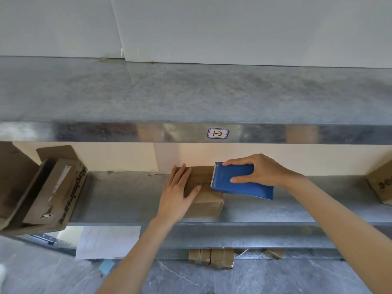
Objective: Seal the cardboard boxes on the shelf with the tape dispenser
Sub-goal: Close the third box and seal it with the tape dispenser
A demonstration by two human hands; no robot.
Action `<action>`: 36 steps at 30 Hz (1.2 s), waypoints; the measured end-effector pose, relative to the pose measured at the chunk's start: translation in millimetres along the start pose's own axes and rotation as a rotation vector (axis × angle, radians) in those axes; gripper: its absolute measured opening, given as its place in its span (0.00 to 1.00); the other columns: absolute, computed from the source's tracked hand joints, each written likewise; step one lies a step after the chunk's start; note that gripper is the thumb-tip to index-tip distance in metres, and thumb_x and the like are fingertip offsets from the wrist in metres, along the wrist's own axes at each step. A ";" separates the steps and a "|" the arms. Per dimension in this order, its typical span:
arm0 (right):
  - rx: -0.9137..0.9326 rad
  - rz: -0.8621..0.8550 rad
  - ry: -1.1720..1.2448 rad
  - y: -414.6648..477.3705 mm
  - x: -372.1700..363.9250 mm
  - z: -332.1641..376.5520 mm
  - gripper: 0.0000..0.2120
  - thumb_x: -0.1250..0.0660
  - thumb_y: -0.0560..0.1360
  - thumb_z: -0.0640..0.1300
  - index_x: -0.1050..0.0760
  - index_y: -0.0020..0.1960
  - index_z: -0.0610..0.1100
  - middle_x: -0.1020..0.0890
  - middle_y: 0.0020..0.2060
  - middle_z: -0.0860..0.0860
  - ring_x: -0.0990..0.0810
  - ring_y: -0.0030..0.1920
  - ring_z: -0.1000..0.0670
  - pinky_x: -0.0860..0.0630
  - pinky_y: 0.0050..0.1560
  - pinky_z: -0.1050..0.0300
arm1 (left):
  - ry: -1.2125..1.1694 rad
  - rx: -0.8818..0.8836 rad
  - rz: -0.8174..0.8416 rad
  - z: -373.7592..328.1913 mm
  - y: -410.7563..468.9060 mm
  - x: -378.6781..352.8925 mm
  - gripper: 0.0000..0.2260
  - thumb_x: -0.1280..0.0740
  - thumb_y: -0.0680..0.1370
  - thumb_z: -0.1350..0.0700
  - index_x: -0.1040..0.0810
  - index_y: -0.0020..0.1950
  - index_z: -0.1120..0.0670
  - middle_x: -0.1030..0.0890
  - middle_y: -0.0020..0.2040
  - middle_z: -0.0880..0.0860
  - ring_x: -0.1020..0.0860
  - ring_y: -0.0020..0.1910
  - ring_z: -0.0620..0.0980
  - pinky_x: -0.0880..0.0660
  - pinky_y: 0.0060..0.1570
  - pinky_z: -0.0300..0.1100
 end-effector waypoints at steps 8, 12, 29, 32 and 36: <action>-0.019 0.103 0.055 -2.5 -11.9 5.5 0.25 0.24 0.70 0.57 0.27 0.64 0.70 0.28 0.60 0.78 0.26 0.61 0.69 0.27 0.65 0.60 | 0.169 -0.058 0.039 8.7 -3.2 7.0 0.37 0.52 0.75 0.27 0.40 0.80 0.45 0.45 0.80 0.40 0.53 0.80 0.42 0.35 0.74 0.49; -0.009 0.132 0.087 -1.2 -21.8 13.8 0.25 0.25 0.72 0.55 0.28 0.67 0.68 0.29 0.61 0.78 0.29 0.62 0.71 0.30 0.64 0.67 | 0.129 -0.084 0.031 20.2 -5.8 18.3 0.36 0.49 0.75 0.27 0.37 0.78 0.45 0.42 0.79 0.39 0.52 0.79 0.39 0.33 0.72 0.48; 0.024 0.260 0.189 -2.3 -27.0 -1.4 0.26 0.27 0.74 0.53 0.31 0.67 0.71 0.29 0.65 0.74 0.28 0.65 0.67 0.29 0.64 0.66 | 0.137 -0.089 -0.005 15.8 -7.7 21.2 0.33 0.45 0.75 0.30 0.35 0.77 0.43 0.40 0.78 0.37 0.50 0.78 0.36 0.23 0.59 0.47; 0.045 0.274 0.178 0.1 -27.0 -3.1 0.27 0.26 0.73 0.53 0.31 0.67 0.70 0.29 0.66 0.73 0.28 0.65 0.65 0.29 0.68 0.61 | 0.138 -0.080 -0.003 16.5 -8.1 22.0 0.32 0.44 0.75 0.30 0.35 0.77 0.42 0.41 0.78 0.36 0.50 0.78 0.35 0.25 0.62 0.48; 0.056 0.289 0.170 1.3 -25.3 -7.1 0.27 0.25 0.73 0.52 0.30 0.67 0.71 0.27 0.66 0.71 0.26 0.65 0.63 0.28 0.68 0.55 | 0.147 -0.075 0.001 16.7 -8.6 22.4 0.32 0.44 0.75 0.30 0.36 0.77 0.41 0.41 0.78 0.36 0.49 0.78 0.36 0.29 0.68 0.48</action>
Point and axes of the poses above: each hand's wrist, its own y-axis towards the middle knuckle, its own x-axis out of the back of the hand, z = x × y, the point moved 7 cm from there along y, towards the middle knuckle
